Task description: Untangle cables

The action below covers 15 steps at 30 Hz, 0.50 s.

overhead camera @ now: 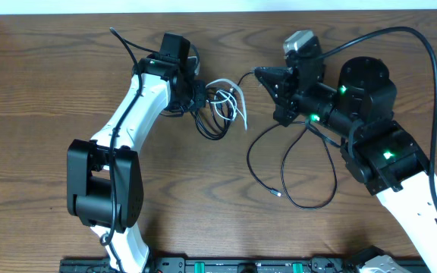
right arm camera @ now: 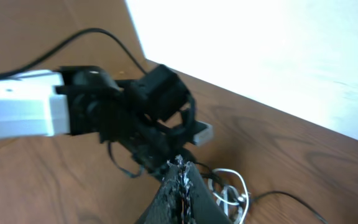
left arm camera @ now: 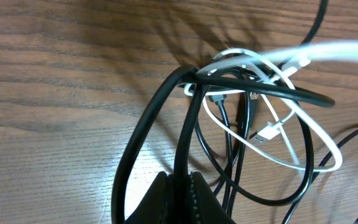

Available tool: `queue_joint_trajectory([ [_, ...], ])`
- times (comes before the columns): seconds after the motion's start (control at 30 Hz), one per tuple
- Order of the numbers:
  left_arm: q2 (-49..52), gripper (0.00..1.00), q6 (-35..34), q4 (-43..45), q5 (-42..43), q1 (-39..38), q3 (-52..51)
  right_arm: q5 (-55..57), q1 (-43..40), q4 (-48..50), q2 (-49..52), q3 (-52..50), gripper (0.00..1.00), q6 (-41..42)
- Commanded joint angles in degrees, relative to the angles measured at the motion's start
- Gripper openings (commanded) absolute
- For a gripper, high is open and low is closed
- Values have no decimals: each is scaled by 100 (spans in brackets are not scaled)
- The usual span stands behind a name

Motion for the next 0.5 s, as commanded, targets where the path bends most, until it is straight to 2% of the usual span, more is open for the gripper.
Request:
queue_joint_trajectory([
  [0.0,83,8,-50,4,-83,-2,-48,385,-48,-173,28,39,1,-184],
  [0.03,83,8,-52,4,-83,-2,-48,385,-46,-330,57,39,9,-184],
  [0.1,83,8,-52,4,-81,-2,-48,385,-46,-459,87,39,18,-184],
  [0.13,83,8,-52,4,-81,-2,-48,387,-46,-525,122,39,28,-184],
  [0.2,83,8,-52,4,-81,-2,-48,389,-46,-610,175,37,38,-184],
  [0.3,83,8,-52,4,-81,-2,-48,387,-46,-730,374,37,62,-181],
  [0.37,83,8,-52,4,-81,-2,-48,387,-42,-780,535,37,71,-181],
  [0.47,83,8,-52,2,-79,-2,-48,385,-42,-835,807,37,77,-181],
])
